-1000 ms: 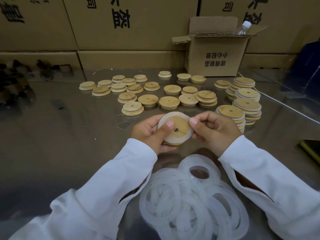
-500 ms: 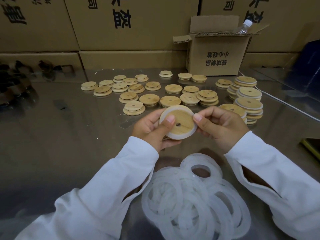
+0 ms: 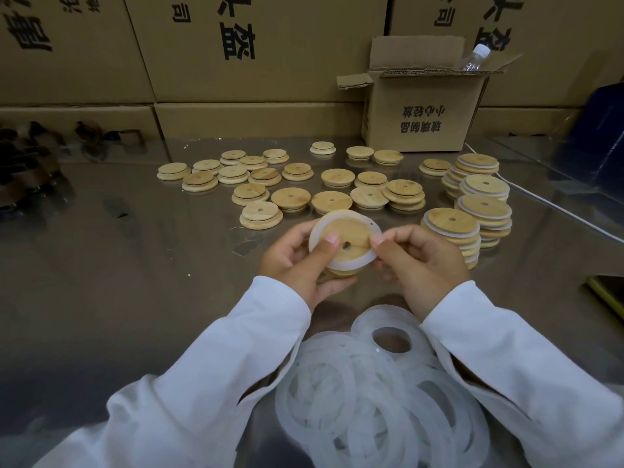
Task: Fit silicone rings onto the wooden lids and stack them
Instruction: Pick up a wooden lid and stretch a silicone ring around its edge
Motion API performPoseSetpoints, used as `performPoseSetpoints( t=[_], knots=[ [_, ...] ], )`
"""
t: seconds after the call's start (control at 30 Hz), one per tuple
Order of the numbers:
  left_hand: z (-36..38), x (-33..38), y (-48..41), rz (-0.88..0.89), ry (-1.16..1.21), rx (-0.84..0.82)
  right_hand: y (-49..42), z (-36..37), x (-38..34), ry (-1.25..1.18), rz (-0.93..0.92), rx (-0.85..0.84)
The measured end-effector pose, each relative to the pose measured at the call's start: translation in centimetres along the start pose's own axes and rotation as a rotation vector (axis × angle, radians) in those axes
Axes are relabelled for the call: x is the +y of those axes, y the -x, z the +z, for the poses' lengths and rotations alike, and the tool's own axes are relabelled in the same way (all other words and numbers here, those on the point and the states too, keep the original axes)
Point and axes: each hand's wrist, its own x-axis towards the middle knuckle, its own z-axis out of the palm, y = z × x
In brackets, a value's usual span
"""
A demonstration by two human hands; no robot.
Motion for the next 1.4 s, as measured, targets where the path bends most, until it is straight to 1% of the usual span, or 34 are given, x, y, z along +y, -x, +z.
performPoseSetpoints(
  t=[0.1,0.2,0.27,0.37,0.4,0.57,0.7,0.9,1.0,1.13,1.23,1.4],
  knots=[
    [0.2,-0.1,0.0,-0.076,-0.015,-0.023,-0.2,-0.1,0.1,-0.015,0.084,0.029],
    [0.2,-0.1,-0.1,-0.095,-0.05,-0.034,-0.2,-0.2,0.1,-0.015,0.13,0.025],
    [0.0,-0.1,-0.1,-0.07,-0.162,-0.02,-0.2,-0.2,0.0,-0.007,0.131,0.018],
    [-0.2,-0.2,-0.1,0.006,-0.424,-0.002,-0.1,-0.4,-0.1,0.047,0.107,-0.012],
    [-0.2,-0.2,-0.1,0.022,-0.474,-0.001,0.0,-0.4,-0.1,0.063,0.096,-0.024],
    [-0.6,-0.1,0.1,0.083,-0.54,-0.023,0.1,-0.6,-0.3,0.108,0.05,-0.049],
    [-0.9,0.0,0.0,0.132,-0.525,-0.039,-0.1,-0.7,-0.3,0.122,0.041,-0.085],
    [-0.9,0.6,-0.2,0.21,-0.494,-0.093,-0.3,-1.3,-0.5,0.201,-0.075,-0.117],
    [-1.0,0.6,-0.3,0.169,-0.443,-0.078,-0.4,-1.3,-0.5,0.2,-0.108,-0.126],
    [-1.2,0.5,-0.4,0.094,-0.313,-0.074,-0.5,-1.5,-0.9,0.199,-0.148,-0.125],
    [-1.3,0.6,-0.5,0.064,-0.29,-0.074,-0.4,-1.5,-1.0,0.125,-0.138,-0.123],
    [-1.0,0.2,-0.5,-0.003,-0.194,0.011,0.3,-0.9,-0.6,0.047,-0.104,-0.111]
  ],
)
